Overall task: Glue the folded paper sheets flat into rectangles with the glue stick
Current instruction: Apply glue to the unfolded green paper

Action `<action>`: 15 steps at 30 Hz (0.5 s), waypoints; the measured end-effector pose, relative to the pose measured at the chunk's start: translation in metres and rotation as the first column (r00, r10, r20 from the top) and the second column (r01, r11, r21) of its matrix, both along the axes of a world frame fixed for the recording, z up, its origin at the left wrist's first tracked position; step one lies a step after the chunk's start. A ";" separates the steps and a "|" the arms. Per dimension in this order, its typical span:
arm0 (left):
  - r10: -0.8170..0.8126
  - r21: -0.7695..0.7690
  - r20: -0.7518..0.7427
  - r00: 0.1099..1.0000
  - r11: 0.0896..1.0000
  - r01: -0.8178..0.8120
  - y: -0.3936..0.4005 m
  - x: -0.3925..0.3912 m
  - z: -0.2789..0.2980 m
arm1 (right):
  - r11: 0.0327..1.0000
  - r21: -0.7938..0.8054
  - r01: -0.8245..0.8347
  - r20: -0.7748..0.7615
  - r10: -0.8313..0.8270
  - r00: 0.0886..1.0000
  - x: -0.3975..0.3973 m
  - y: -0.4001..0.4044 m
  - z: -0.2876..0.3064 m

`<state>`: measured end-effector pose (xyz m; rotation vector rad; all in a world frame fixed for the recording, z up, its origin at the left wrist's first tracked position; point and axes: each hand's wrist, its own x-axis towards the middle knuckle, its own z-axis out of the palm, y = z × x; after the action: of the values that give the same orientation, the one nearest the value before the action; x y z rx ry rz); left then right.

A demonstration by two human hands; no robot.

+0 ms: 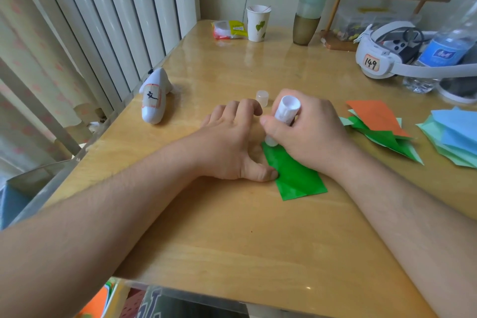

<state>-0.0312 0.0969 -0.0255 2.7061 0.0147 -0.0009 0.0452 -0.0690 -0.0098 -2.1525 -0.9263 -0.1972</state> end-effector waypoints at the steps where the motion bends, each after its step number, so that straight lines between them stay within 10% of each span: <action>1: -0.004 0.000 -0.001 1.000 1.000 0.004 0.000 0.000 0.000 | 0.999 0.035 0.013 -0.008 -0.012 1.000 0.001 -0.002 0.001; 15: -0.010 0.009 0.017 1.000 1.000 0.010 -0.001 -0.001 0.001 | 0.990 -0.099 -0.098 -0.143 0.083 0.986 -0.007 -0.008 -0.002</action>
<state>-0.0320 0.0954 -0.0247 2.7147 -0.0040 0.0188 0.0379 -0.0775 -0.0118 -2.1840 -0.9703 0.0479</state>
